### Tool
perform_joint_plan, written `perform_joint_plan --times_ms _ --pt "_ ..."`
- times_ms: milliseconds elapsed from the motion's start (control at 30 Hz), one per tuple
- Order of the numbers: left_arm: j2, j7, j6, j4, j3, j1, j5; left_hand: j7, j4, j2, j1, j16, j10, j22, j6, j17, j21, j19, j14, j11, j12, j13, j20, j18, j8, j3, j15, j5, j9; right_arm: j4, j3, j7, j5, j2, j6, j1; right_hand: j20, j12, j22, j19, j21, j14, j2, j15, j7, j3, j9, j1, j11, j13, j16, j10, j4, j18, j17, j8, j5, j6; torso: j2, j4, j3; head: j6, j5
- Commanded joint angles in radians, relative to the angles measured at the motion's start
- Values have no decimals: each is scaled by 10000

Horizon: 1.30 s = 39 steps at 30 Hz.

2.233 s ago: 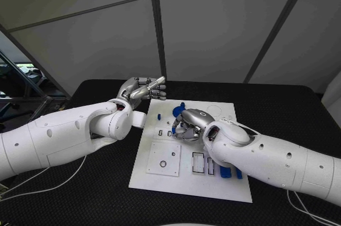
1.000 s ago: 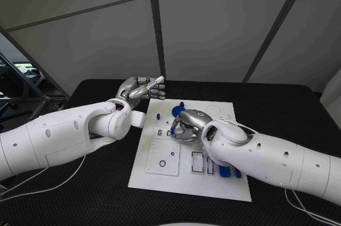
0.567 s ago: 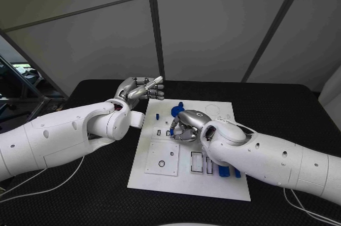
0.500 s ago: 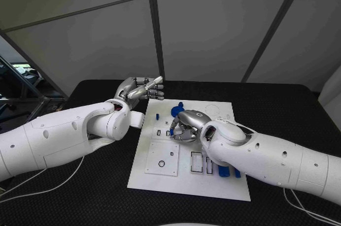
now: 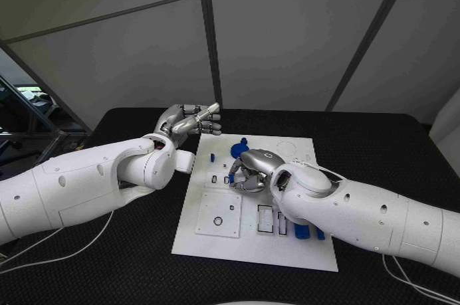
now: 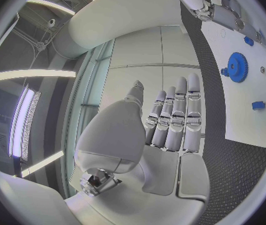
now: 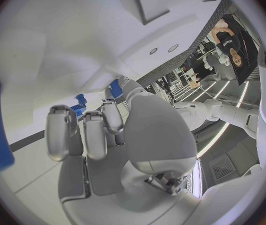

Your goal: Assemble the parts on the task board

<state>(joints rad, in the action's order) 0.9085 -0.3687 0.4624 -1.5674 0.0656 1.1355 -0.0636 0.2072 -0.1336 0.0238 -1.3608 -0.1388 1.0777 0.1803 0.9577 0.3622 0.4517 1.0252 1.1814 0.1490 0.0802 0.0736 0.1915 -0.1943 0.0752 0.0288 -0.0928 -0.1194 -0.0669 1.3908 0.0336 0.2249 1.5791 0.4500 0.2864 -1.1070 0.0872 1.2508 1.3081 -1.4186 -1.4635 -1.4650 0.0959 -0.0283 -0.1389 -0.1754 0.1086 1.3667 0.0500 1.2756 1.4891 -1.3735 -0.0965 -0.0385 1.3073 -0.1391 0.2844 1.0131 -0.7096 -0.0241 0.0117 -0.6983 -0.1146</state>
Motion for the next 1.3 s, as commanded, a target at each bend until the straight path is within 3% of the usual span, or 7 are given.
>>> perform_joint_plan --times_ms 33,367,800,900,1067,1300 --pt "1 -78 -86 -2 7 17 -31 38 51 134 -6 53 1 -17 34 16 -37 -64 -47 41 -42 -5 -24 161 -33 31 -3 -43 -1 -37 40 202 54 15 -319 32 35 -37 583 83 48 -731 70 95 -17 59 -10 -23 30 -20 -52 85 -2 -109 1145 83 -59 -85 -5 5 -2 22 22" --pt "-3 -72 -91 4 7 17 -31 44 54 142 -9 64 -3 -19 30 27 -37 -73 -37 44 -48 -6 -18 153 -38 30 -3 -43 0 -39 40 191 44 15 -170 32 102 -120 517 137 95 -717 138 156 -85 109 -25 -115 97 -92 -91 177 -32 -127 1092 207 -66 -316 2 -4 -3 26 21" --pt "-1 -62 -115 13 7 16 -31 50 55 140 -8 67 -10 -19 23 31 -36 -75 -34 48 -53 -7 -16 152 -43 33 -4 -42 2 -35 40 136 8 36 212 33 239 -712 199 388 308 -697 316 300 -262 347 -96 -306 266 -640 -136 719 -176 -203 1058 526 -153 -1089 -5 -5 1 31 17" --pt "0 -68 -121 18 7 16 -31 42 55 146 -11 70 -5 -20 27 34 -35 -76 -30 45 -52 -6 -14 150 -41 30 -4 -44 1 -20 40 85 -24 56 414 33 284 -889 137 439 356 -703 435 342 -306 483 -207 -269 308 -834 -122 922 -324 -219 1085 633 -95 -1632 4 -5 2 41 18" --pt "-1 -68 -135 35 7 16 -31 -18 69 179 -38 73 60 -15 80 63 -14 -59 30 4 -28 5 -16 130 -19 12 26 -45 -9 62 40 -104 -130 140 758 35 310 -915 63 497 410 -688 540 366 -329 631 -247 -222 336 -905 -152 986 -524 -237 1044 574 -71 -1853 3 2 5 42 16" --pt "-4 40 -68 148 6 14 -70 -69 84 181 -44 35 166 20 163 150 85 48 235 -53 -11 14 -52 109 -1 22 92 -41 -12 258 39 -1179 -764 353 1509 36 324 -952 -409 874 736 -577 647 374 -322 910 -373 202 336 -1060 -384 1140 -1093 -349 720 489 -64 -2601 22 -15 10 76 21"
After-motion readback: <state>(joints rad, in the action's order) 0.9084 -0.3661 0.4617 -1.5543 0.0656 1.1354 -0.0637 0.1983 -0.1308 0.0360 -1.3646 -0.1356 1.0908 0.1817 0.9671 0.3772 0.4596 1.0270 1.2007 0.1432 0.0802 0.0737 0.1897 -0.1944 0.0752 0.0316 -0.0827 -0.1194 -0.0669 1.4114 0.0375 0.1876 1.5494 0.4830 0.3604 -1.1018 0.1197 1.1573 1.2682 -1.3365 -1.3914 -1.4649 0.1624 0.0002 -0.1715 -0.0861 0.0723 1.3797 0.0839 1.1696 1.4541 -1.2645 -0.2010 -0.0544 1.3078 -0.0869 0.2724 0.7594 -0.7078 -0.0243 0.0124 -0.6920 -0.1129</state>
